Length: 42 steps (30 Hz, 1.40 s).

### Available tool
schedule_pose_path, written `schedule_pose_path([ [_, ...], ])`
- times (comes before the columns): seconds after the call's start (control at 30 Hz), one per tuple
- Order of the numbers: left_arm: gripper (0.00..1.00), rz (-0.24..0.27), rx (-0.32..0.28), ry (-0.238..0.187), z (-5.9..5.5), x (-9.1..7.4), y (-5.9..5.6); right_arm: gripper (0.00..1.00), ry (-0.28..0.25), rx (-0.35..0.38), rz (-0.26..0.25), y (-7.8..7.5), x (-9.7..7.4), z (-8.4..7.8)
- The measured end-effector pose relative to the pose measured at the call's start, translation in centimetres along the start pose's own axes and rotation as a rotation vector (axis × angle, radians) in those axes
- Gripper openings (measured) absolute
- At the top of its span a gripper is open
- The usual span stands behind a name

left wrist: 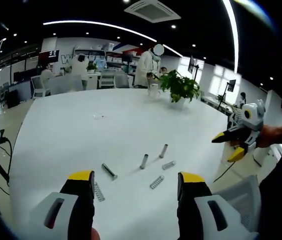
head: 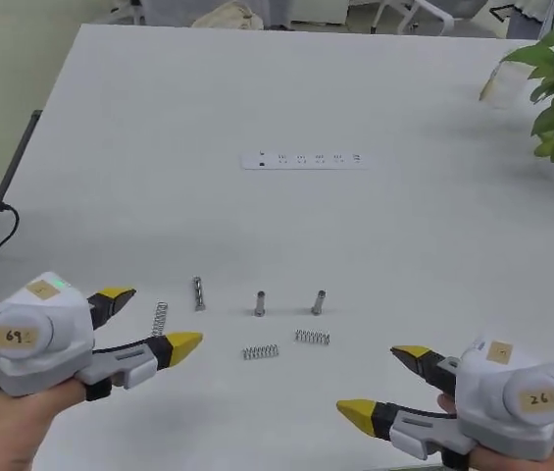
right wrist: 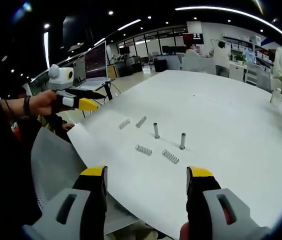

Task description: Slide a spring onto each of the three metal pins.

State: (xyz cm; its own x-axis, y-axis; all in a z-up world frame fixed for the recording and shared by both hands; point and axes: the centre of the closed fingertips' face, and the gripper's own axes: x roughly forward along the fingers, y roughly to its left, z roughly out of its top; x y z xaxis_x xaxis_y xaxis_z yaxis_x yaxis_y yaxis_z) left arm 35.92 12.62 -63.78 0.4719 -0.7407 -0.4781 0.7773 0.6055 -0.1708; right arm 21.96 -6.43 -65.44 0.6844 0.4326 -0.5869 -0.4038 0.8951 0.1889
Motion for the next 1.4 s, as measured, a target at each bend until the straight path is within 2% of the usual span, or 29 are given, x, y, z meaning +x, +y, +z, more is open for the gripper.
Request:
schedule_pose_path([
  [0.27,0.6,0.002,-0.032,0.019,-0.6,1.9,1.4,0.62,0.016,0.01,0.011,0.0,0.6,-0.2],
  [0.47,0.57,0.017,-0.046,0.037,-0.6,3.0,1.6,0.61,0.033,0.01,0.022,-0.1,1.1,-0.3],
  [0.6,0.56,0.007,-0.077,0.037,-0.6,4.2,1.8,0.61,0.042,0.011,0.023,-0.5,1.3,-0.2],
  [0.73,0.55,0.011,-0.08,0.053,-1.1,5.3,2.4,0.61,0.044,0.013,0.022,-0.8,1.3,-0.1],
  [1.0,0.53,0.031,-0.127,0.068,-1.9,7.4,4.1,0.61,0.054,0.016,0.026,-1.3,1.8,0.0],
  [1.4,0.48,0.038,-0.172,0.101,-3.7,10.0,4.9,0.61,0.06,0.027,0.027,-1.8,2.6,0.1],
])
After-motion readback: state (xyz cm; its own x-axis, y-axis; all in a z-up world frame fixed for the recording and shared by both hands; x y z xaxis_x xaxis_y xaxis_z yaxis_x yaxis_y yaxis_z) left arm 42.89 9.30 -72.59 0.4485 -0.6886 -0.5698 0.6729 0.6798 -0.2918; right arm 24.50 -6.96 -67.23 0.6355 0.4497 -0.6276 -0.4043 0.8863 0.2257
